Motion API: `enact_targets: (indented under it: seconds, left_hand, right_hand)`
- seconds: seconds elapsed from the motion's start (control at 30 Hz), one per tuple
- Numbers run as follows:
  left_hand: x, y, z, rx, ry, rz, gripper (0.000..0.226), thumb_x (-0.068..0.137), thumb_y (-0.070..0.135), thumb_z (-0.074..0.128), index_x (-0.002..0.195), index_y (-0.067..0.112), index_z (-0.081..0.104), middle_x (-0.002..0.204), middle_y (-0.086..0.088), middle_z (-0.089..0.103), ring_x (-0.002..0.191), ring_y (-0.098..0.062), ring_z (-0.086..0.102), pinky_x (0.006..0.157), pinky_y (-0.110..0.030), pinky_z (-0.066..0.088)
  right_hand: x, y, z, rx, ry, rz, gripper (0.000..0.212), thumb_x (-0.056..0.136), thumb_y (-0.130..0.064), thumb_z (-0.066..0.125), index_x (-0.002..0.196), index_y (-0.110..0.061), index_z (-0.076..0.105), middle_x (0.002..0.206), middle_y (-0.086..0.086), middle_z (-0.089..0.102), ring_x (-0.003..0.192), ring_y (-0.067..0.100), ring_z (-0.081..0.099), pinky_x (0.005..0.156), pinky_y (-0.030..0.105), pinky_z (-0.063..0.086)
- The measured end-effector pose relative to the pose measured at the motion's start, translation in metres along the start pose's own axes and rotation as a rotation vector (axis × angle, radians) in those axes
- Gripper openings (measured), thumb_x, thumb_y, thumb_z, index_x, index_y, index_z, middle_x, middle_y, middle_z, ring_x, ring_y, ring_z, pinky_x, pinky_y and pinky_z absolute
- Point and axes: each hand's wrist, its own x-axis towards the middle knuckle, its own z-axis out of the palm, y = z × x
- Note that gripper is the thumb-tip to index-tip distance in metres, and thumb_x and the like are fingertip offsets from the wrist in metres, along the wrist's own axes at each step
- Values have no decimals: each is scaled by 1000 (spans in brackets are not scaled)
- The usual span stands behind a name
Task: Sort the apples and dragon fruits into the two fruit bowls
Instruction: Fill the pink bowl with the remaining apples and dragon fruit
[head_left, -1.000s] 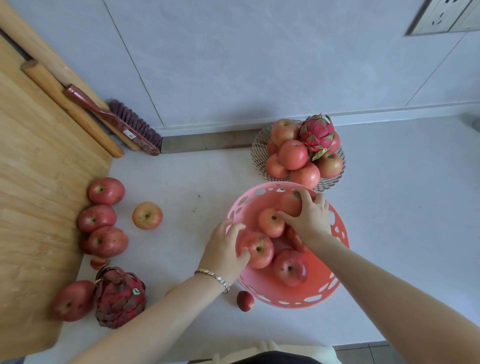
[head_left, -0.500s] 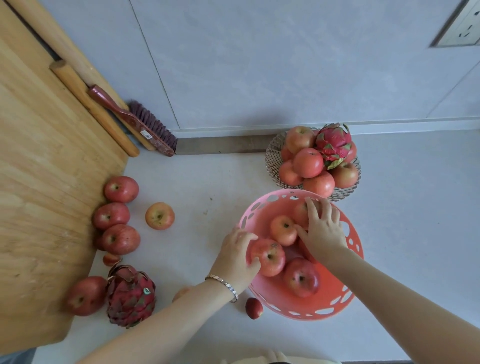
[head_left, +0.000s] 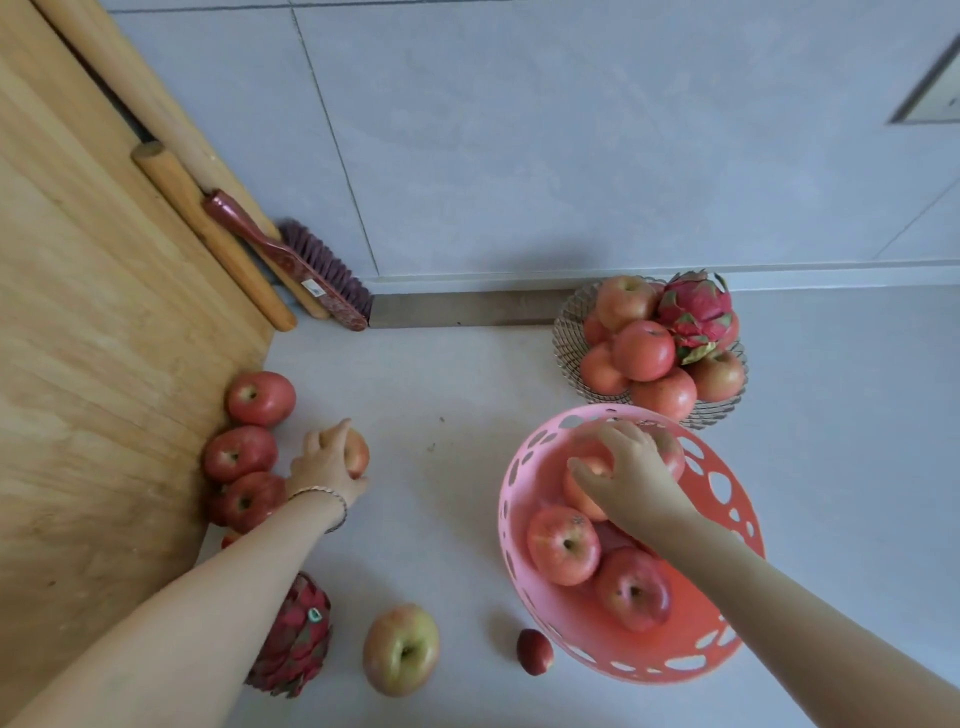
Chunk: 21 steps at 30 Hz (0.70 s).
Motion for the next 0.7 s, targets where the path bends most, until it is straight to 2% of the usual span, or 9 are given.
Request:
enact_targets:
  seconds: [0.13, 0.2, 0.27, 0.33, 0.43, 0.5, 0.57, 0.6, 0.7]
  left_hand:
    - [-5, 4, -7, -264, 63, 45, 70, 67, 19, 72, 130, 20, 41, 128, -16, 46, 108, -38, 53, 92, -39, 42]
    - [-25, 26, -21, -437, 44, 106, 64, 63, 33, 72, 121, 23, 46, 117, -5, 55, 102, -29, 55, 85, -33, 41]
    - [-57, 57, -38, -630, -89, 212, 53, 53, 45, 67, 103, 35, 51, 102, 5, 58, 94, -22, 56, 80, -33, 46]
    - [-90, 85, -47, -829, -238, 326, 43, 50, 43, 67, 90, 40, 51, 94, 13, 57, 86, -16, 60, 66, -29, 55]
    - [-126, 115, -41, -914, -412, 404, 32, 63, 28, 65, 91, 35, 50, 89, 12, 57, 68, 2, 63, 51, -13, 51]
    - [-140, 129, -31, -973, -518, 341, 32, 77, 23, 66, 103, 24, 48, 88, 4, 59, 55, 4, 64, 47, -14, 51]
    - [-147, 136, -21, -1014, -597, 276, 48, 75, 28, 66, 115, 17, 42, 91, -3, 61, 54, -6, 66, 52, -25, 57]
    - [-147, 137, -17, -969, -574, 282, 53, 72, 32, 64, 118, 20, 41, 95, -1, 61, 61, -11, 67, 63, -33, 59]
    - [-145, 134, -6, -704, -350, 410, 42, 82, 29, 60, 121, 26, 44, 112, 9, 55, 92, -11, 62, 92, -31, 47]
  right_hand:
    - [-13, 4, 1, 102, -30, -24, 20, 78, -16, 66, 97, -12, 68, 107, 7, 62, 108, 22, 52, 97, 28, 37]
    - [-19, -2, -1, 171, 1, -96, 21, 76, -11, 67, 95, -20, 64, 103, 0, 60, 102, 1, 52, 91, 17, 38]
    - [-24, -12, -2, 232, -49, -154, 44, 74, -14, 71, 104, -39, 51, 107, -9, 53, 99, -10, 48, 89, 11, 39]
    - [-29, -24, -4, 285, -173, -163, 68, 71, -24, 77, 116, -51, 33, 112, -16, 43, 102, -6, 47, 92, 9, 38]
    - [-35, -34, -4, 330, -222, -216, 85, 66, -32, 81, 133, -37, 29, 120, -15, 39, 109, -5, 44, 93, 0, 30]
    - [-39, -31, -7, 391, -160, -209, 81, 63, -29, 84, 128, -28, 36, 117, -14, 49, 105, -13, 48, 89, -1, 32]
    - [-41, -20, -9, 412, -78, -181, 72, 57, -31, 84, 115, -23, 41, 106, -13, 58, 98, -13, 52, 84, -1, 35]
    - [-39, -15, -10, 370, -40, -158, 70, 54, -37, 81, 111, -18, 44, 103, -8, 58, 94, -7, 51, 82, -1, 34]
    - [-23, 0, -13, 135, 48, -78, 70, 53, -40, 80, 110, -13, 51, 108, 2, 45, 95, 10, 42, 87, 14, 39]
